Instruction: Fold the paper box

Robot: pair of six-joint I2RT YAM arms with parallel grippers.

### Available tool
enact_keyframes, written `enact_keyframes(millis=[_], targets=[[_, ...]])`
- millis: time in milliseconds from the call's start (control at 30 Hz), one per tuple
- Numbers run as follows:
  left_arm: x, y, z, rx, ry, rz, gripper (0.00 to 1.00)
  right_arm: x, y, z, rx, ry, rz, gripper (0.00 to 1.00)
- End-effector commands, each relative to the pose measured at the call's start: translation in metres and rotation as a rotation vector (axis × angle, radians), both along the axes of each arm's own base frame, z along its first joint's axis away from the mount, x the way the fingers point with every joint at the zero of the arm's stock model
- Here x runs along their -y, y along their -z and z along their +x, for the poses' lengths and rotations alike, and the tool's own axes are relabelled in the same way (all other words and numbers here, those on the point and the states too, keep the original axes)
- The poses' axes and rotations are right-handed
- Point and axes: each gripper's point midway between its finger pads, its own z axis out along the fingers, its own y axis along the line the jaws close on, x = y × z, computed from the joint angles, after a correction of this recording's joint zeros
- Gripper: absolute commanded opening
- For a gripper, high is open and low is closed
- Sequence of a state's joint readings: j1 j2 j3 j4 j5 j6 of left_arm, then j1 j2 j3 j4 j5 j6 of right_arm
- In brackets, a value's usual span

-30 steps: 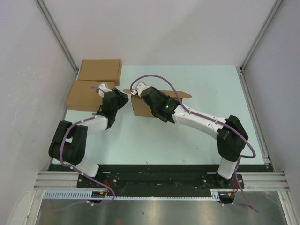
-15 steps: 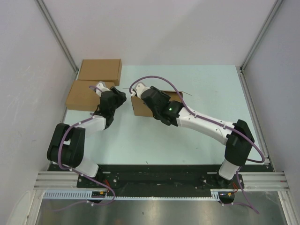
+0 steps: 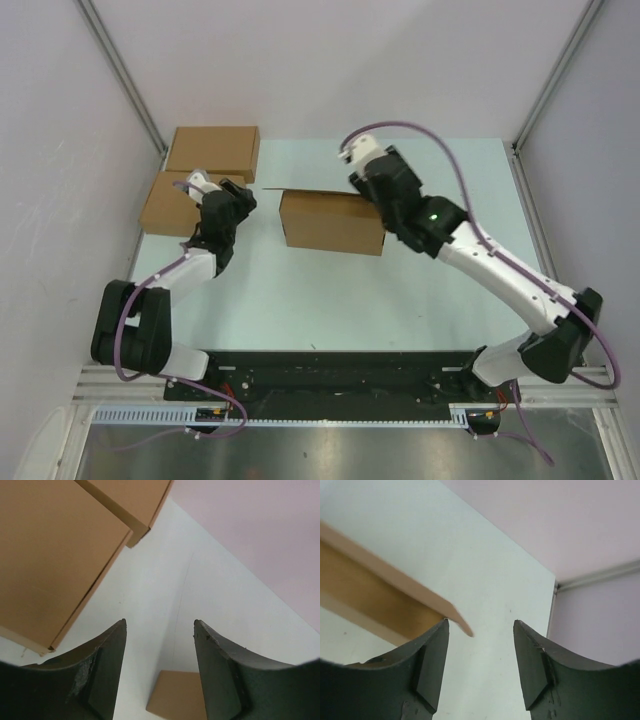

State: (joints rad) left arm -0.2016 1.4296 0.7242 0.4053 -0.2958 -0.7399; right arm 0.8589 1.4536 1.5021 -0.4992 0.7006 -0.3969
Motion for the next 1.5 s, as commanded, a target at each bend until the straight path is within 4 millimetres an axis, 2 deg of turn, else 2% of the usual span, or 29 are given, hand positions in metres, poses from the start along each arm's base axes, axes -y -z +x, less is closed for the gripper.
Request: enact_keyframes(millis=[0, 33, 67, 133, 200, 233, 300, 433, 733, 900, 1100, 1267, 1367, 1467], targets=[[-0.024, -0.043, 0.002, 0.098, -0.086, 0.016, 0.62, 0.048, -0.011, -0.009, -0.056, 0.066, 0.204, 0.6], [-0.027, -0.047, 0.002, 0.107, -0.093, 0.011, 0.62, 0.051, -0.002, -0.012, -0.087, 0.058, 0.223, 0.6], [-0.027, -0.049, 0.003, 0.113, -0.092, 0.004, 0.62, 0.061, 0.001, -0.012, -0.097, 0.08, 0.234, 0.59], [-0.026, -0.05, 0.003, 0.118, -0.087, -0.005, 0.62, 0.068, 0.008, -0.018, -0.12, 0.054, 0.292, 0.59], [-0.025, -0.054, 0.005, 0.129, -0.083, -0.022, 0.62, 0.084, 0.006, -0.014, -0.105, 0.081, 0.352, 0.57], [-0.024, -0.053, 0.006, 0.126, -0.078, -0.026, 0.62, 0.083, 0.003, -0.018, -0.108, 0.041, 0.389, 0.57], [-0.024, -0.053, 0.007, 0.129, -0.074, -0.033, 0.62, 0.095, 0.012, -0.016, -0.126, 0.06, 0.407, 0.57], [-0.028, -0.056, 0.007, 0.14, -0.084, -0.042, 0.62, 0.091, 0.029, -0.017, -0.197, 0.013, 0.404, 0.57], [-0.043, -0.063, 0.003, 0.159, -0.116, -0.051, 0.61, 0.063, 0.055, 0.001, -0.205, -0.062, 0.324, 0.55], [-0.045, -0.062, 0.002, 0.161, -0.119, -0.05, 0.62, 0.062, 0.076, 0.011, -0.223, -0.051, 0.282, 0.53], [-0.05, -0.066, 0.003, 0.166, -0.13, -0.041, 0.61, 0.059, 0.079, 0.032, -0.182, -0.039, 0.277, 0.5], [-0.057, -0.078, 0.001, 0.189, -0.145, -0.027, 0.62, 0.057, 0.087, 0.044, -0.172, -0.036, 0.258, 0.47], [-0.06, -0.086, 0.0, 0.206, -0.15, -0.022, 0.62, 0.059, 0.09, 0.051, -0.166, -0.025, 0.255, 0.42], [-0.061, -0.094, 0.0, 0.222, -0.148, -0.012, 0.61, 0.061, 0.093, 0.057, -0.164, -0.016, 0.257, 0.33]])
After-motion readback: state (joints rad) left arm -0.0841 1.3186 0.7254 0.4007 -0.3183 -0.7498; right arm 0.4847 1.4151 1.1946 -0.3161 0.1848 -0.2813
